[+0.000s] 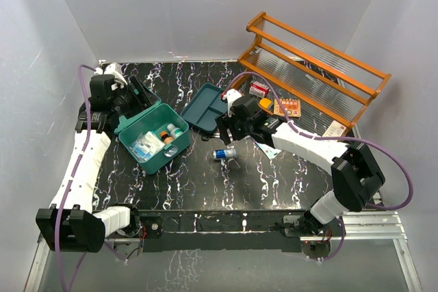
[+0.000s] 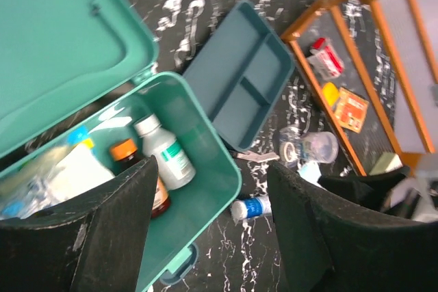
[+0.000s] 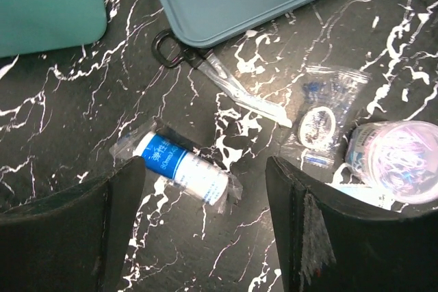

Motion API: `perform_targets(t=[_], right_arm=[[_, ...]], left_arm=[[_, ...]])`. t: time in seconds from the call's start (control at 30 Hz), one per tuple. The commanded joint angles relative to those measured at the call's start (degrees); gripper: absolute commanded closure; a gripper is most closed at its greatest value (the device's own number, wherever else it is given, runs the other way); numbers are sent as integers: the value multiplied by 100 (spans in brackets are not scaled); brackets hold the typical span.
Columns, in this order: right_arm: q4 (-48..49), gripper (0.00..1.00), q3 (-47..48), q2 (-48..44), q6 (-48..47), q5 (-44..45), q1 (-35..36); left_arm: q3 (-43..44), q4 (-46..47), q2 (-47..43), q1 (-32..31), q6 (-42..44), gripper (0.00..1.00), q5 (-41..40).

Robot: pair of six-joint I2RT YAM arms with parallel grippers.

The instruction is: Organize the medicine kit

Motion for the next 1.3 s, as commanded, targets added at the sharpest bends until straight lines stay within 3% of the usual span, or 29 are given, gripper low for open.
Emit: perform_targets(t=[0.0,0.3,1.0,1.27], right_arm=[[-169,29,58,90,-617,-533,-8],[-415,25,206,409,-1072,-620,0],[-541,26,392,1088,-1529,-883,143],[-476,40,616,1529,-1335,-1158,170]], left_arm=[[309,651,-90,0,654,36,1052],[289,1016,-3,0,593,35,1544],[213,1202,114,0,473,35,1704],[277,1266,212,0,456,34,1799]])
